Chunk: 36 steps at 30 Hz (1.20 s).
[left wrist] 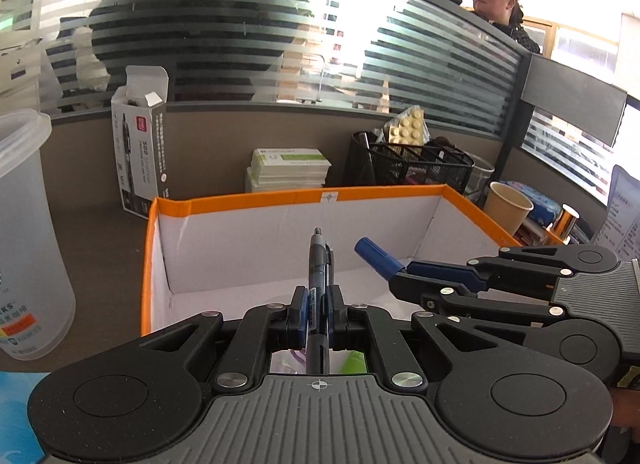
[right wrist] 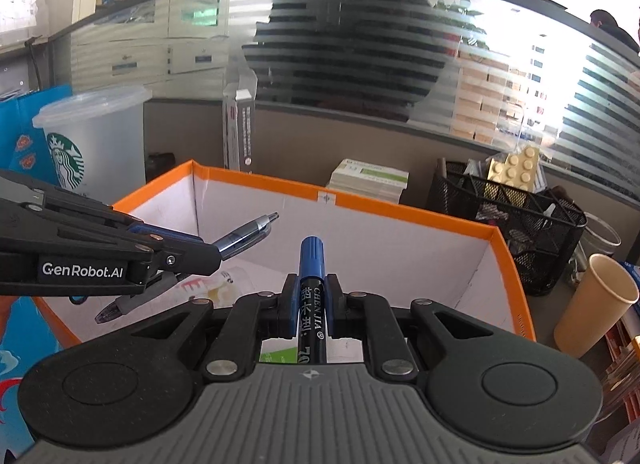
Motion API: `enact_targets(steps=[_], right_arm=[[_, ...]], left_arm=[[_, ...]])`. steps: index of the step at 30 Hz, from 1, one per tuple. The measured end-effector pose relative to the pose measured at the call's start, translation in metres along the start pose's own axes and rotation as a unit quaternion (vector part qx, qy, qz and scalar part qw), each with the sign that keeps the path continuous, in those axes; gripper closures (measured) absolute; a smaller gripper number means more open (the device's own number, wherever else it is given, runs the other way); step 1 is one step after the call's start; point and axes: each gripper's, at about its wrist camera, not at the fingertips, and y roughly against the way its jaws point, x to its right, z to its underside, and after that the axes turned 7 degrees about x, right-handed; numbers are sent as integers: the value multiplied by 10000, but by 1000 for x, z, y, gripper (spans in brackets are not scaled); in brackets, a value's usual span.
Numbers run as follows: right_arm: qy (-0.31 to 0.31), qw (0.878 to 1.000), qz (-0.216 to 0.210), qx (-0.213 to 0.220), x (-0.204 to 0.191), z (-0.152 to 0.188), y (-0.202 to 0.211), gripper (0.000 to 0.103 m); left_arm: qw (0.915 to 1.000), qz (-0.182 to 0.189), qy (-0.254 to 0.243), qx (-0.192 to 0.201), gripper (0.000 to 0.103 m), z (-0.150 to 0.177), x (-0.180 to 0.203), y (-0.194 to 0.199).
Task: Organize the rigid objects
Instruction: 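Lower the markers into the orange box and open both grippers, then grasp the black tape roll with the left gripper while the right grasps a black pen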
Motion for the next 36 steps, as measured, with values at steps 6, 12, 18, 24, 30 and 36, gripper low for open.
enact_targets(steps=[6, 12, 18, 24, 30, 36], right_arm=[[-9, 10000, 7, -33, -1, 2, -3, 91], [-38, 9999, 25, -167, 1, 4, -9, 91], [-109, 9993, 84, -353, 3, 10, -15, 91], [-119, 9994, 225, -222, 4, 6, -2, 73], [-170, 9986, 461, 200, 7, -3, 36, 68], [-128, 9965, 631, 533, -1, -7, 78, 68]], left_arm=[[9999, 95, -35, -106, 96, 5, 4, -6], [9995, 70, -39, -291, 95, 12, 5, -14], [9994, 7, -30, -347, 90, 14, 4, -17], [9996, -69, 32, -283, 66, 11, 3, -6], [9983, -350, -100, 455, 9, -3, 11, 43], [9953, -487, -114, 831, 5, -11, 10, 87]])
